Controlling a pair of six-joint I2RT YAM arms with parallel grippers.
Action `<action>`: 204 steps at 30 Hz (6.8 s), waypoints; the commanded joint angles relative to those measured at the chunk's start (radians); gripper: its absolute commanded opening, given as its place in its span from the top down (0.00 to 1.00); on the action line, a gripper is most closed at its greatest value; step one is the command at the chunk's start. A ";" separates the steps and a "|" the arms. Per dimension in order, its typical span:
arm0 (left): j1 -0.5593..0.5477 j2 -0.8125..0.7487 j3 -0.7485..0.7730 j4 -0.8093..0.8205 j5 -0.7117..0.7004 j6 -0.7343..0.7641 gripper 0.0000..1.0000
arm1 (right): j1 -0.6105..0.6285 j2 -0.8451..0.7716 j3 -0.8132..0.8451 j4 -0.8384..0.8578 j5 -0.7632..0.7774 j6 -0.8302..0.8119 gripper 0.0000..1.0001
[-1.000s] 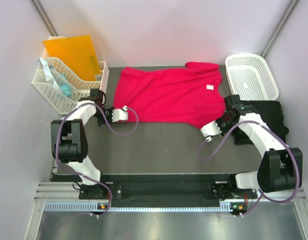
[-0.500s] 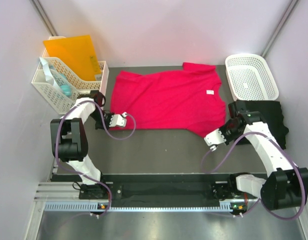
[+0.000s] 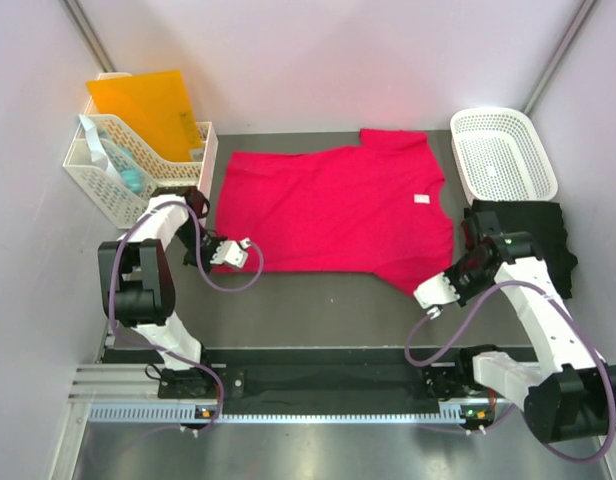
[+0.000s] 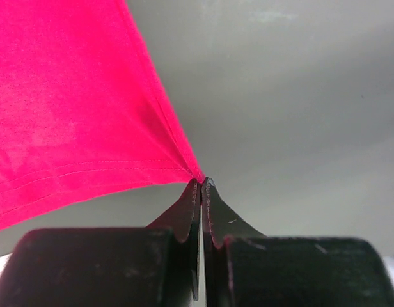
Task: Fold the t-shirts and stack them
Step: Flatten the tshirt out
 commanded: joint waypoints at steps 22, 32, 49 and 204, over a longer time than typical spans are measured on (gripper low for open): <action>0.008 -0.220 -0.197 -0.242 -0.056 0.253 1.00 | -0.011 -0.185 -0.118 -0.195 -0.048 -0.468 1.00; 0.010 -0.213 -0.158 -0.167 0.014 0.140 0.40 | -0.011 -0.170 -0.112 -0.080 -0.150 -0.382 0.08; 0.010 -0.004 0.263 0.345 0.195 -0.521 0.50 | 0.022 0.299 0.270 0.641 -0.095 0.721 0.93; -0.250 0.439 0.450 1.109 -0.300 -0.893 1.00 | -0.034 0.924 0.586 0.826 0.084 1.361 1.00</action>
